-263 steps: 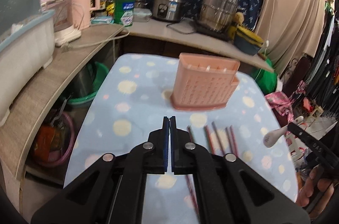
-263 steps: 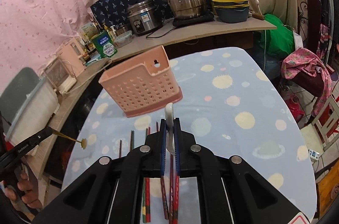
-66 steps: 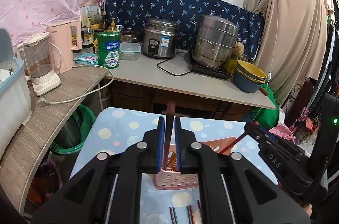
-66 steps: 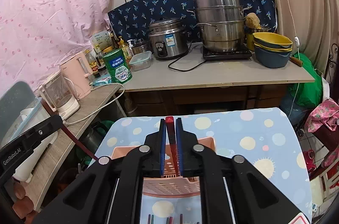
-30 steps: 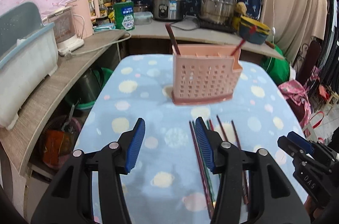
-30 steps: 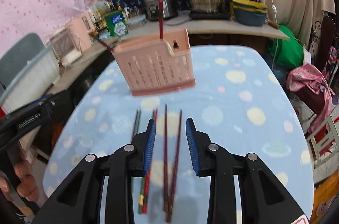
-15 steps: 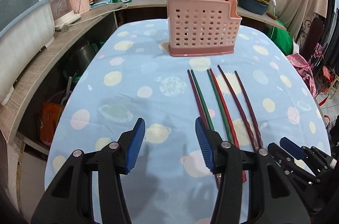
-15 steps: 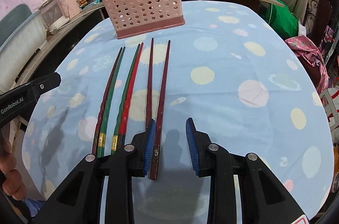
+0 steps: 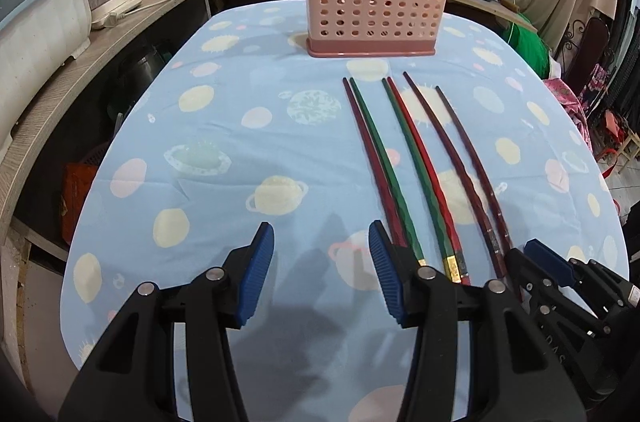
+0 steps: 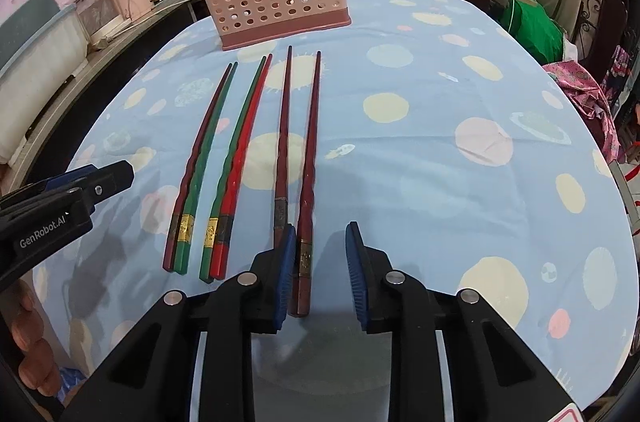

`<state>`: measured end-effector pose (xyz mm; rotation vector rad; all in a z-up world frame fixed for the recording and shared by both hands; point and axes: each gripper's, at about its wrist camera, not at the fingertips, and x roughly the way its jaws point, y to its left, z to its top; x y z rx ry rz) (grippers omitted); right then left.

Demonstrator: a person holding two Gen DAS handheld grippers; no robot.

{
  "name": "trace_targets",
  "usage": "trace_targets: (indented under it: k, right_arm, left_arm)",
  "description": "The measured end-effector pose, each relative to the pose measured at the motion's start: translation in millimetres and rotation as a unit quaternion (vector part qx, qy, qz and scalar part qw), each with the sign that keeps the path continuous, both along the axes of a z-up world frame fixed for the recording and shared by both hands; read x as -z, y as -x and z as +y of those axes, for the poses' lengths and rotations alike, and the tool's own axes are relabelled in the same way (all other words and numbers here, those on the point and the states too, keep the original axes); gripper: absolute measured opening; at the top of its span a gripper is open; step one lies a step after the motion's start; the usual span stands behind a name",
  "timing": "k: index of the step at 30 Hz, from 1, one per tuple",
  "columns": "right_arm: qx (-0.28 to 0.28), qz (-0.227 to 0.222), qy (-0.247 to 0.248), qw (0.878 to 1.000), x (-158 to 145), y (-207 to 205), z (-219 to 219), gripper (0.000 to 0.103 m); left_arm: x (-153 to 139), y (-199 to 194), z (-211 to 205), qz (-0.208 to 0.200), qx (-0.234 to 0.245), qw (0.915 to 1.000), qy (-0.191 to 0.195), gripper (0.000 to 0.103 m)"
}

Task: Organize utensils
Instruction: 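Move both tools back down toward the remaining chopsticks, then grasp a dark red chopstick with the right tool while the left tool grasps another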

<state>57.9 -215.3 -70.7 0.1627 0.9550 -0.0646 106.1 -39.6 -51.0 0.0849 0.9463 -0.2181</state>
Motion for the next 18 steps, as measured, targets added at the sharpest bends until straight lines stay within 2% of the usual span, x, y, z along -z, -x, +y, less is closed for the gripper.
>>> trace_targets:
  k: [8,12,18]
  right_arm:
    - [0.006,-0.006,0.010,1.000,2.0,5.2,-0.9,0.008]
    - [0.008,-0.007,0.005,1.000,2.5,7.1,-2.9,0.007]
    - [0.010,-0.008,0.001,1.000,3.0,10.1,-3.8,0.007]
  left_arm:
    - [8.4,6.2,-6.0,0.014,0.013,0.9998,0.005,0.047]
    - [12.8,8.0,-9.4,0.025,0.019,0.9994,0.014,0.053]
    - [20.5,8.1,-14.0,0.042,0.024,0.9983,0.032,0.054]
